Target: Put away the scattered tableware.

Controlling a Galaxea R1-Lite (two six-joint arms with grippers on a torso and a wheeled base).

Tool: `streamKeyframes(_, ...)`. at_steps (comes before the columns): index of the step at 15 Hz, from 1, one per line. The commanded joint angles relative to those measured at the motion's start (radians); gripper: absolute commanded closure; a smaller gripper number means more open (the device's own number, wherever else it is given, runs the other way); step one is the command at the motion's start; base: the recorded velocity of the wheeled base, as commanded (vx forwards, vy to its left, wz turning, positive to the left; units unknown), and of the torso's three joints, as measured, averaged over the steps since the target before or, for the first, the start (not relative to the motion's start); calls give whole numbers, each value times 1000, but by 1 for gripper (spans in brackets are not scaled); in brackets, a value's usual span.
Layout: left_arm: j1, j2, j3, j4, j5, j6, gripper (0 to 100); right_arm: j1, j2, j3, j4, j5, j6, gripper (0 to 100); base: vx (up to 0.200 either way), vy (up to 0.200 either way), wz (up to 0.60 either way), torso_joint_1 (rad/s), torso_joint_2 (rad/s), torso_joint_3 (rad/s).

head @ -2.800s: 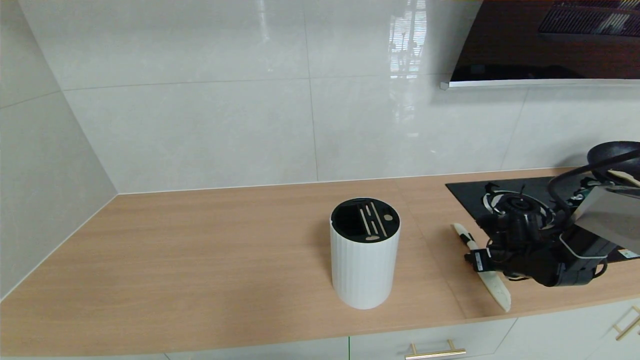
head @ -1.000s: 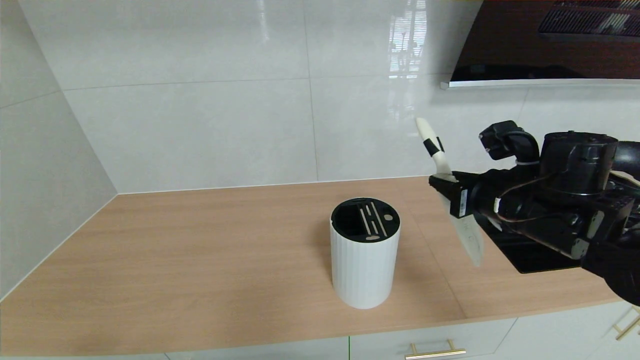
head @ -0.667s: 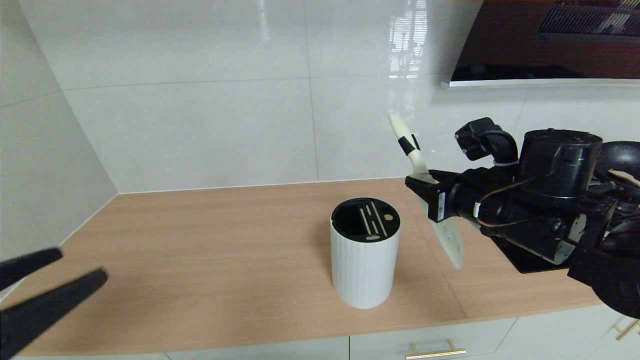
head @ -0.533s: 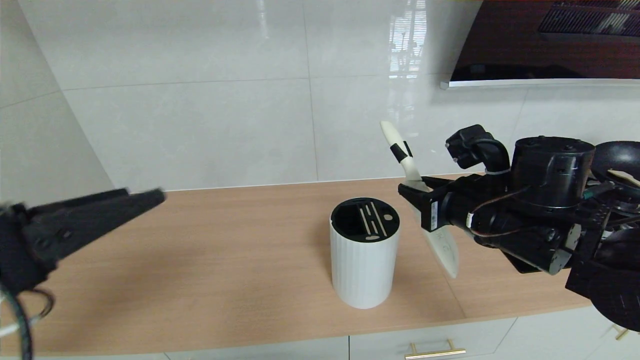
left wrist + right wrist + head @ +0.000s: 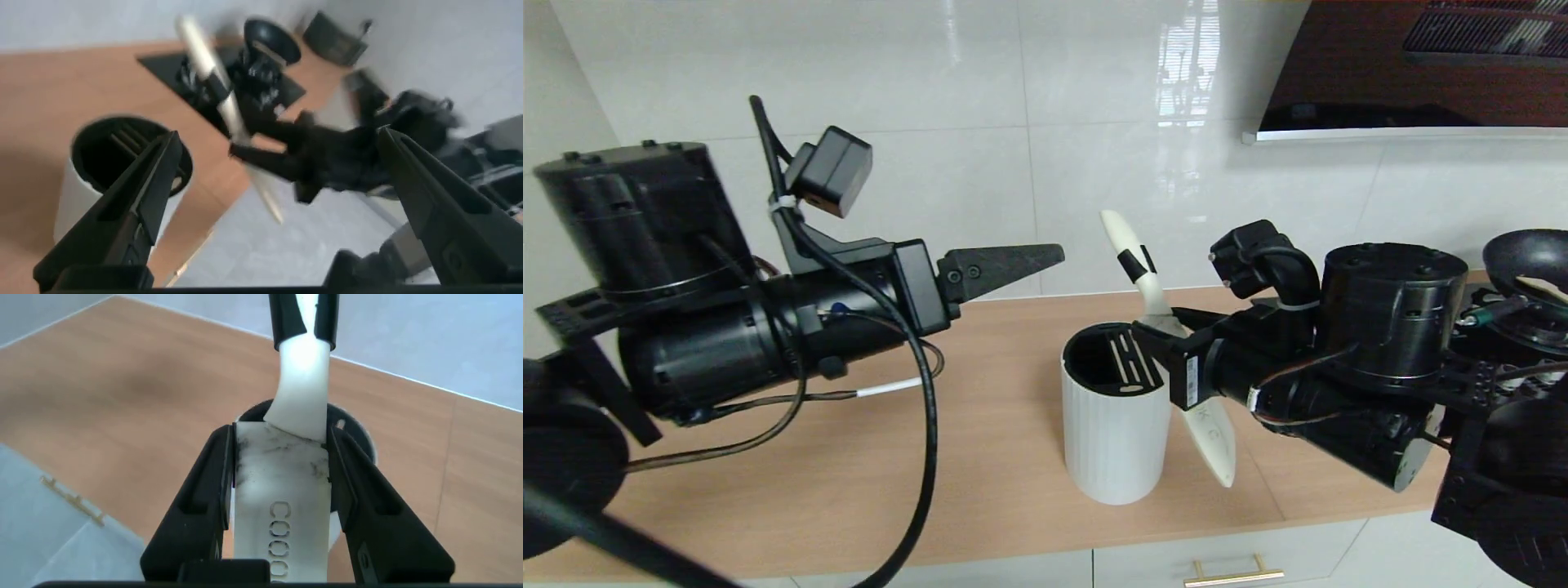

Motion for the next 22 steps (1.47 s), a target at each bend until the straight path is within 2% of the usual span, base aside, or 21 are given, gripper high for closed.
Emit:
streamKeyframes(1,-3,133,-67,-9,1,1,0,35,15,-12,0,-13,17,100,0,0,0,0,0,0)
streamKeyframes(3,-17,170,-63,-38,13,2,0,64,34,-28,0,-19,52,100,0,0,0,0,0,0)
streamKeyframes(6,-70,202,-52,-78,55,5,0,90,66,-57,0,-85,54,100,0,0,0,0,0,0)
streamKeyframes(7,-90,216,-54,-106,98,13,0,105,80,-62,0,-99,55,100,0,0,0,0,0,0)
streamKeyframes(9,-99,242,-52,-144,151,64,0,136,80,-57,0,-100,63,100,0,0,0,0,0,0)
streamKeyframes(22,-87,234,-61,-181,156,67,0,176,35,1,-34,-91,77,100,0,0,0,0,0,0)
